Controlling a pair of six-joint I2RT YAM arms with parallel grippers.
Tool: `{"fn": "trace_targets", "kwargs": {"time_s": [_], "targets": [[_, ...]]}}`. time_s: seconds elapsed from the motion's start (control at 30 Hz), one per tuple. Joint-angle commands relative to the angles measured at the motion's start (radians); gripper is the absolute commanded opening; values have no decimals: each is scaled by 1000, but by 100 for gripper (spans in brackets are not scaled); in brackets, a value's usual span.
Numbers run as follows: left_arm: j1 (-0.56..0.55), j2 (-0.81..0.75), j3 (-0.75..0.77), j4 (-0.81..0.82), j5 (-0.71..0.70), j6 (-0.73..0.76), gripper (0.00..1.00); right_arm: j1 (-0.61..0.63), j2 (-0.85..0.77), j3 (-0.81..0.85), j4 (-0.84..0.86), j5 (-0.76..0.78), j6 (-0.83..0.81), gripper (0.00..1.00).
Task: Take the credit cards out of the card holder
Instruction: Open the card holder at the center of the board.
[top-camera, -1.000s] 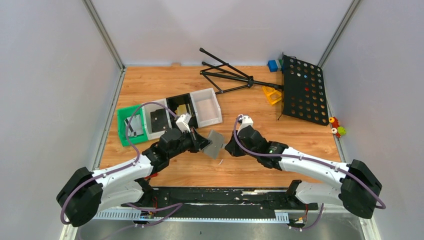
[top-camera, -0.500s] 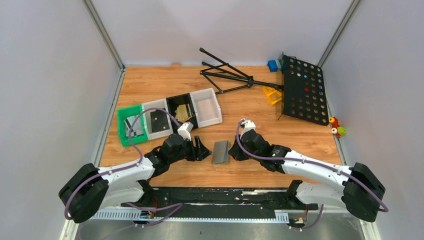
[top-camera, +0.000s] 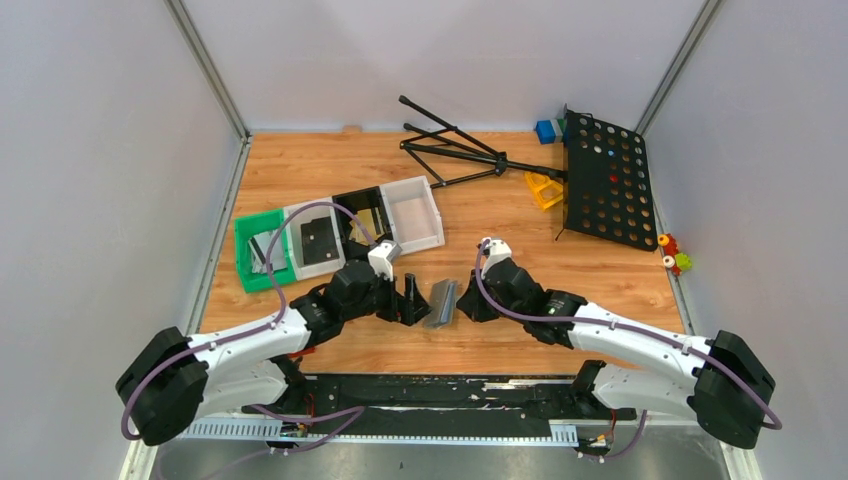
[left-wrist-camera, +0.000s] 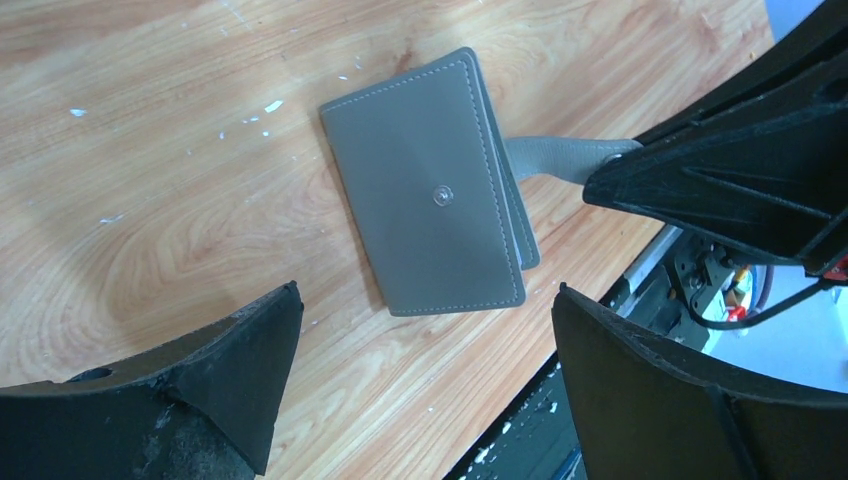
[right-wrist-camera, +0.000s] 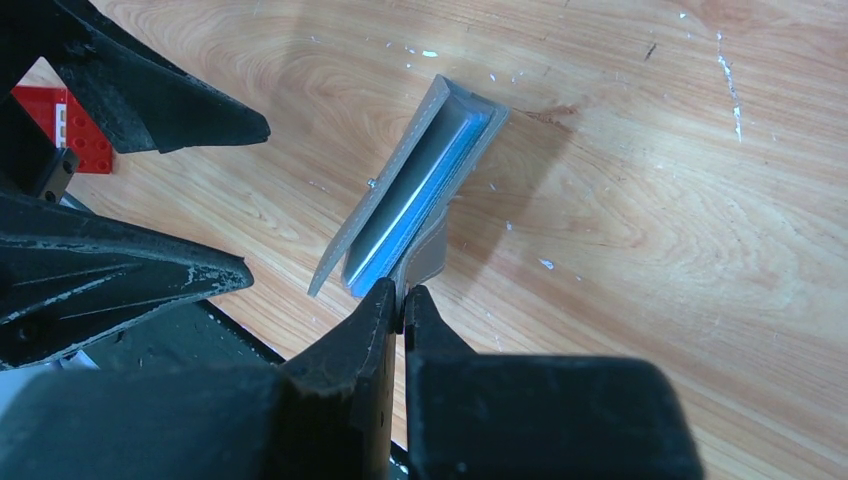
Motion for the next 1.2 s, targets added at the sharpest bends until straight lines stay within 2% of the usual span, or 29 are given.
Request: {"fn": "trace_targets", "kwargs": {"time_s": [0.0, 0.23, 0.3, 0.57, 0.77, 0.8, 0.83, 0.87, 0.93, 1.07, 1.17], "targets": [[-8, 19, 45, 40, 72, 47, 99, -6, -20, 47, 24, -24, -44, 0], [-52, 76, 106, -27, 29, 88, 98, -7, -3, 76, 41, -65, -66, 0], [-52, 94, 113, -23, 21, 85, 94, -6, 7, 82, 39, -67, -67, 0], [-52, 178, 187, -113, -32, 76, 59, -6, 24, 81, 26, -70, -59, 0], [-51, 174, 166, -86, -21, 58, 46, -7, 11, 70, 21, -56, -59, 0], [-52, 177, 166, -84, -16, 56, 46, -8, 11, 69, 21, -56, -59, 0], [-51, 184, 169, -84, -11, 53, 51, -8, 12, 68, 22, -56, -59, 0], [-51, 191, 171, -85, -4, 54, 64, -8, 13, 69, 23, -57, -59, 0], [-52, 202, 172, -77, 17, 57, 79, -8, 20, 73, 24, -61, -62, 0], [-51, 219, 177, -58, 41, 57, 78, -8, 26, 77, 28, -72, -64, 0], [-52, 241, 196, -93, 19, 59, 68, -8, 24, 76, 31, -76, -64, 0]]}}
